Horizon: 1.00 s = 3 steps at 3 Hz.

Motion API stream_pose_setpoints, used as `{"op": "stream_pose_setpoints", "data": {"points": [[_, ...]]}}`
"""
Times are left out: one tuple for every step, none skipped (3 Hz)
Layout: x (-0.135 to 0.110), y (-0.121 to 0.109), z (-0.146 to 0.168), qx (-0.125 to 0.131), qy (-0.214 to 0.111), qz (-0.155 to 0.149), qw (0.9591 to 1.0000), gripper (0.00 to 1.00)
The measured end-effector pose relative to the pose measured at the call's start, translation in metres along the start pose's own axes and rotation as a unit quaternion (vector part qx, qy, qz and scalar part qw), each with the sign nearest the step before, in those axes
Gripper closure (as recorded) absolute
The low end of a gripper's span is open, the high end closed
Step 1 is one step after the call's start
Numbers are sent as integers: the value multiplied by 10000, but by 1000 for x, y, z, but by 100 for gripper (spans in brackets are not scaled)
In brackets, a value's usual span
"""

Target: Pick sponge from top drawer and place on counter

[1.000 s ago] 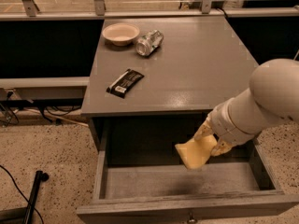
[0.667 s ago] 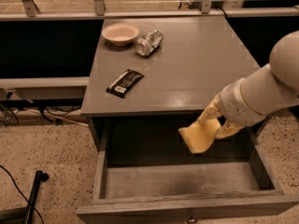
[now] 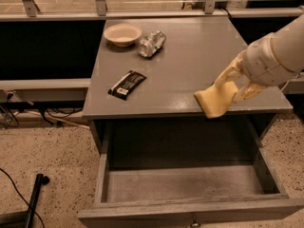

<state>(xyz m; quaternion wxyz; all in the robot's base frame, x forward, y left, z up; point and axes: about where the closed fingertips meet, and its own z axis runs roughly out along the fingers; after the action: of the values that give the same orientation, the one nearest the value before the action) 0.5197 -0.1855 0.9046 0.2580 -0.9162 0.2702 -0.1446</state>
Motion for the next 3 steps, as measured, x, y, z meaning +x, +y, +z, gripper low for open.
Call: {"op": "stream_pose_setpoints", "data": {"points": [[36, -17, 0, -148, 253, 131, 9995, 100], [72, -23, 18, -305, 490, 862, 9946, 100], [95, -19, 45, -262, 321, 1960, 9797, 100]]}}
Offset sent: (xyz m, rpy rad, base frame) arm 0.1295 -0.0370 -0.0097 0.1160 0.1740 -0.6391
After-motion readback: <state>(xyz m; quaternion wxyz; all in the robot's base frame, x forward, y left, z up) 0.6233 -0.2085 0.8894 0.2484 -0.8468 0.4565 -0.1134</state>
